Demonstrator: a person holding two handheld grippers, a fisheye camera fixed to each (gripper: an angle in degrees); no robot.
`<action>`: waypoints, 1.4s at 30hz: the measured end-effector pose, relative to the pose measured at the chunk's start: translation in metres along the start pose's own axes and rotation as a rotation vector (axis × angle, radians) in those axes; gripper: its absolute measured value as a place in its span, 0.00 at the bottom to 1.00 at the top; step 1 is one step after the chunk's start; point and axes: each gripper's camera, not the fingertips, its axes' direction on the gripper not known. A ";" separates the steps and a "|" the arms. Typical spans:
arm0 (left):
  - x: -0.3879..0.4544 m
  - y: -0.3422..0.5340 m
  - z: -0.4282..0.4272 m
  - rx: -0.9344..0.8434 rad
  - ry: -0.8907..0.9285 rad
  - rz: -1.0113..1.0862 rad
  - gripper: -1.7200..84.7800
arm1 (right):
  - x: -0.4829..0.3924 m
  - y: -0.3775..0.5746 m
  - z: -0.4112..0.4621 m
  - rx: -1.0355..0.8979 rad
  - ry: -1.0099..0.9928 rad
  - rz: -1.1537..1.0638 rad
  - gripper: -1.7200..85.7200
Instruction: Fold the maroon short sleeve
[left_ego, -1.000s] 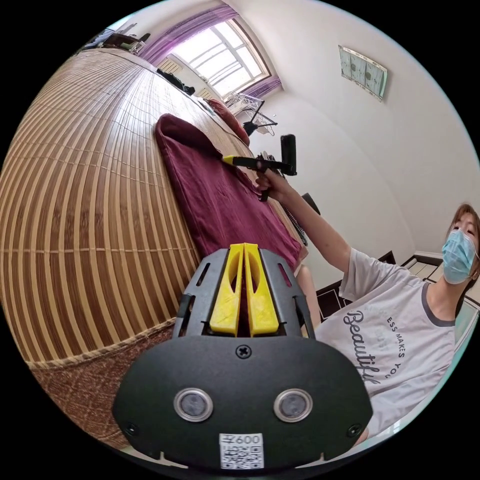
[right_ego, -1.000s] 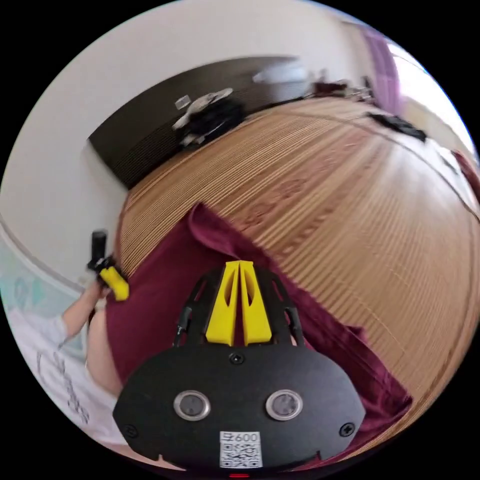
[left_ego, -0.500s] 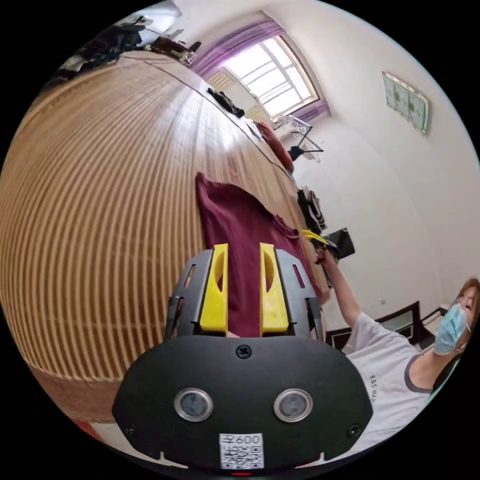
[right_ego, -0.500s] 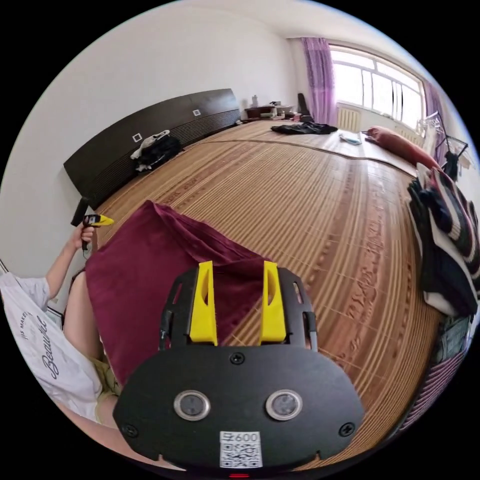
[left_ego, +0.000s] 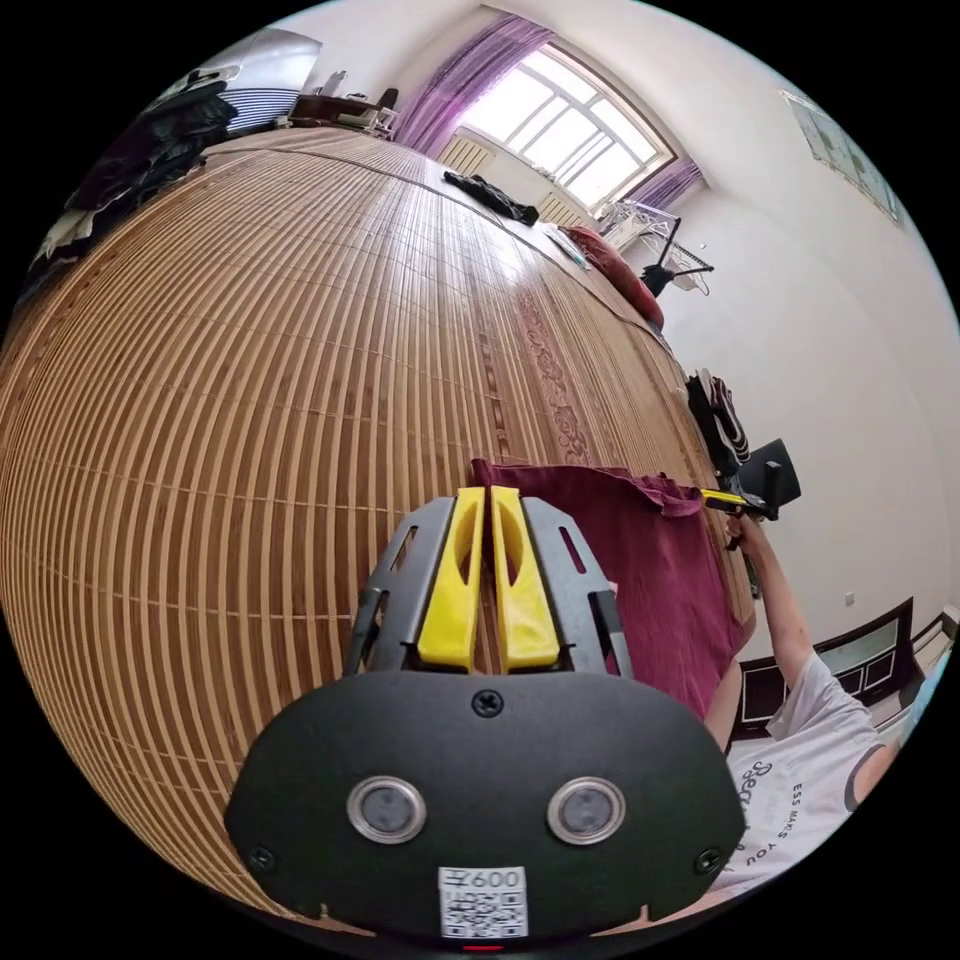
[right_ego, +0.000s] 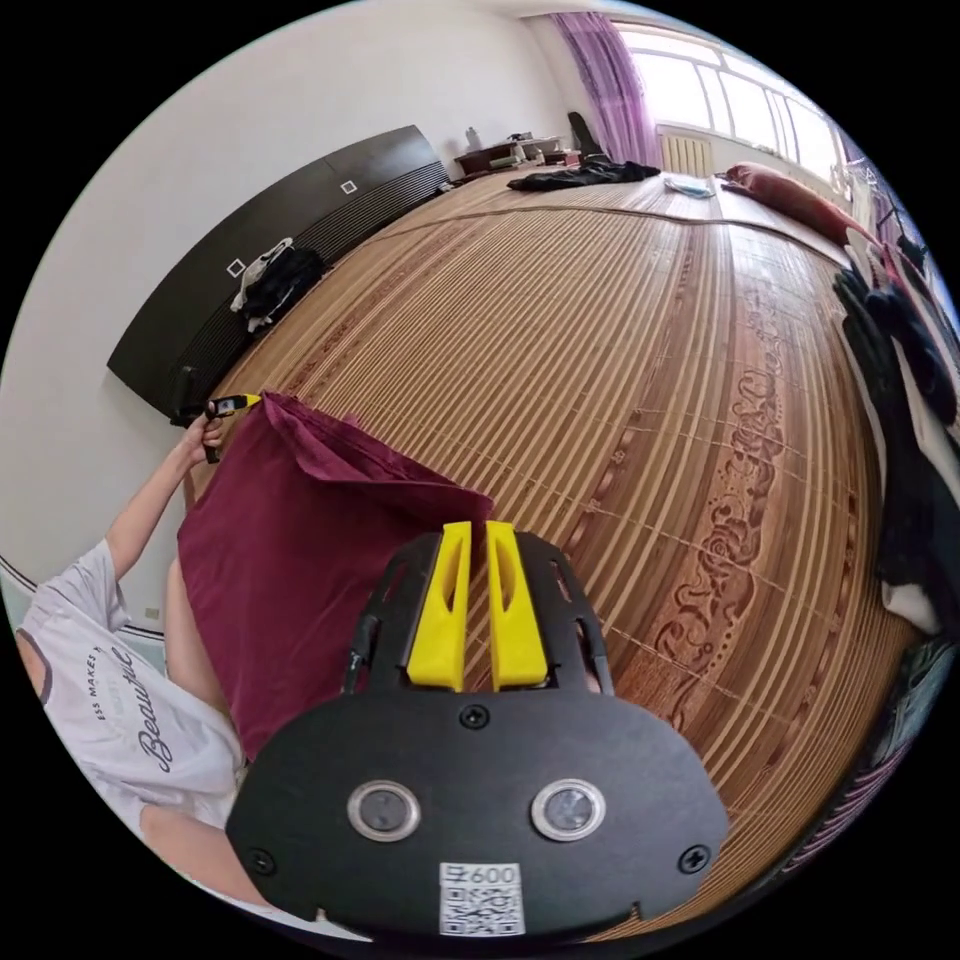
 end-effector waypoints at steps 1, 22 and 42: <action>-0.001 0.001 -0.002 0.004 0.008 0.002 0.04 | 0.008 0.000 -0.003 -0.003 -0.011 0.030 0.02; -0.043 0.052 -0.053 0.166 0.241 -0.109 0.03 | 0.098 0.058 -0.080 0.289 -0.248 0.299 0.01; 0.108 0.148 -0.062 -0.104 0.027 0.131 0.02 | -0.157 -0.061 0.024 0.156 -0.241 -0.154 0.01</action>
